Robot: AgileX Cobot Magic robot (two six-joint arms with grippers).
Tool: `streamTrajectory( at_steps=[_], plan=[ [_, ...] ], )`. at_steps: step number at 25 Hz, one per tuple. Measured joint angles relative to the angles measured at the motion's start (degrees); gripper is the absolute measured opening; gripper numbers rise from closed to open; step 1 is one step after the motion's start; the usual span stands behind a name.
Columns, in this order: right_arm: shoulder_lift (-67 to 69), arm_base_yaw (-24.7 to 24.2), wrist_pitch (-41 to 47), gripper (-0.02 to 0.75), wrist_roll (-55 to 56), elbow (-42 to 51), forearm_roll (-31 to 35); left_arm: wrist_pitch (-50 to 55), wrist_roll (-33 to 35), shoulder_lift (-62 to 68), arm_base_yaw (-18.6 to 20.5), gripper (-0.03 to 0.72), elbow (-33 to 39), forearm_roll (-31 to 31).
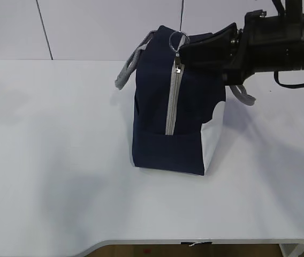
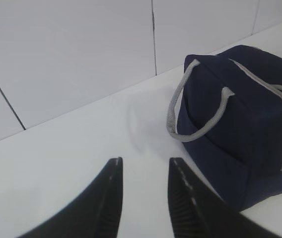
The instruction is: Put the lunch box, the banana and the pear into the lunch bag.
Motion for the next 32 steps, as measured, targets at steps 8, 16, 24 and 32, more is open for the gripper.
streamTrajectory(
  at_steps=[8,16,24,32],
  plan=[
    [0.0,0.0,-0.8,0.006,0.6,-0.7,0.0,0.0,0.0,3.5,-1.8,0.278,0.0,-1.0],
    [0.0,0.0,-0.9,0.006,0.8,-0.7,0.0,1.1,0.0,6.1,-1.8,0.473,0.0,-4.3],
    [-0.6,0.0,-1.2,0.006,1.3,-0.7,0.6,5.4,0.0,10.8,-2.7,0.536,0.0,-7.8],
    [-0.7,0.0,-1.2,0.006,2.1,-0.7,0.7,2.6,7.0,17.9,-10.6,0.535,0.0,-10.0]
  ],
)
